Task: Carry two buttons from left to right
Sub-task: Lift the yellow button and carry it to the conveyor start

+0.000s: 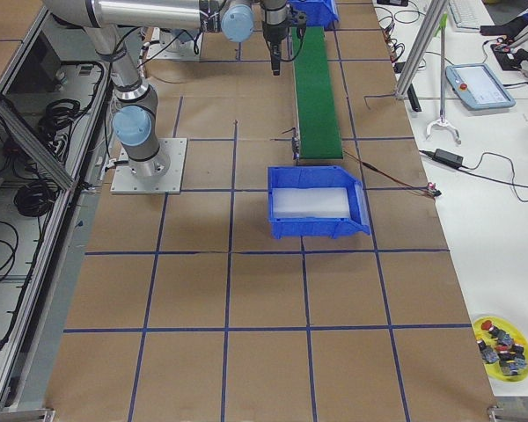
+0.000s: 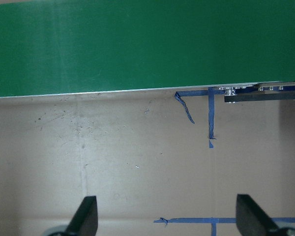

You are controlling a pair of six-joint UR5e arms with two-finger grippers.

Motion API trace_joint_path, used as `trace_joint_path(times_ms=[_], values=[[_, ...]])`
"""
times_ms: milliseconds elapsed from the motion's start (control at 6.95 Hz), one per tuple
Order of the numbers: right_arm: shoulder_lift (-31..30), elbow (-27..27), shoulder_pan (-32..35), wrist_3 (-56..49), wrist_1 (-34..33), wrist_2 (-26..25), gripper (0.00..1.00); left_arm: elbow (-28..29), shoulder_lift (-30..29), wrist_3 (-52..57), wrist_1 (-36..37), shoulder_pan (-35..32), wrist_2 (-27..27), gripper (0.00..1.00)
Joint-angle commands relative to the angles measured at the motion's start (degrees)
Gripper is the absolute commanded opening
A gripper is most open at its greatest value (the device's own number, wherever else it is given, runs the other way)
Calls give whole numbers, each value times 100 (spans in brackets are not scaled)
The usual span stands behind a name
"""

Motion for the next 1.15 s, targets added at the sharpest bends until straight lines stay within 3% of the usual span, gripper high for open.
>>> trace_joint_path(times_ms=[0,288,720,1008], values=[[15,15,0,-17,19,-16,100,75,191,-1,-57,12,3,7],[-3,15,0,-26,10,-16,100,258,682,-1,-615,21,3,6],[-3,6,0,-26,10,-7,100,1503,1150,-272,-2793,3,-58,5],[-3,6,0,-26,2,-7,100,1876,1176,-605,-3238,-32,-76,5]])
